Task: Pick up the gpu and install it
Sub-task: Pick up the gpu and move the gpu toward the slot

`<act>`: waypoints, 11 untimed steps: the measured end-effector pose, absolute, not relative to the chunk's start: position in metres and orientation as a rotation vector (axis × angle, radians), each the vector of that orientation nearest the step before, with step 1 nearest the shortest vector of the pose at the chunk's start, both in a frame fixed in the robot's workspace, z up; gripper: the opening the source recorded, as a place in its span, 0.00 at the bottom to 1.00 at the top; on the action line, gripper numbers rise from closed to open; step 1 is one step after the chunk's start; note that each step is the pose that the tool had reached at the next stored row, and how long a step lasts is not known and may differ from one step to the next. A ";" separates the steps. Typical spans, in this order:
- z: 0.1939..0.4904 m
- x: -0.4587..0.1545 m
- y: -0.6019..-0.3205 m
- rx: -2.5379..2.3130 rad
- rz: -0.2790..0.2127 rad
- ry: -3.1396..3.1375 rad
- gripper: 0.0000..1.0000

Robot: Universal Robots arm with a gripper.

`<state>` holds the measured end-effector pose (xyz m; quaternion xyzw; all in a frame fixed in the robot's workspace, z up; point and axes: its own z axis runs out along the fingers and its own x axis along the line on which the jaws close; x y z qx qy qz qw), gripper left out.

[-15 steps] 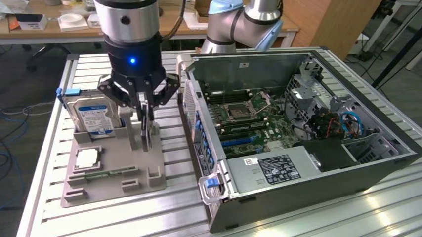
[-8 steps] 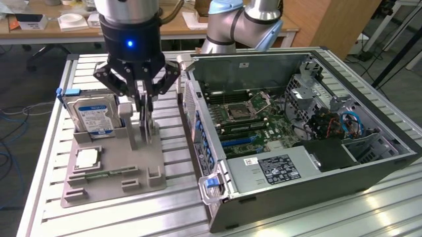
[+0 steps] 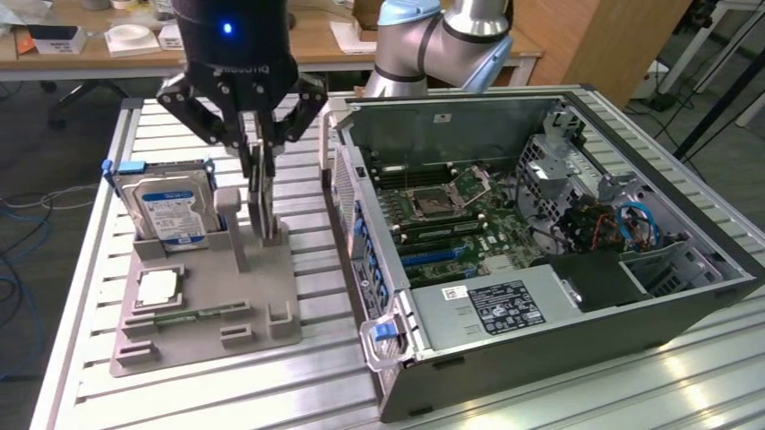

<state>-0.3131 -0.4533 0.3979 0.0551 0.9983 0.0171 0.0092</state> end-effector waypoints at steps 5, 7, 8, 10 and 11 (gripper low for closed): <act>0.409 -0.303 -0.452 0.173 0.052 3.119 0.26; 0.412 -0.294 -0.452 0.172 0.052 3.121 0.26; 0.414 -0.290 -0.451 0.173 0.052 3.121 0.26; 0.415 -0.281 -0.451 0.173 0.054 3.121 0.26; 0.415 -0.276 -0.451 0.172 0.057 3.121 0.26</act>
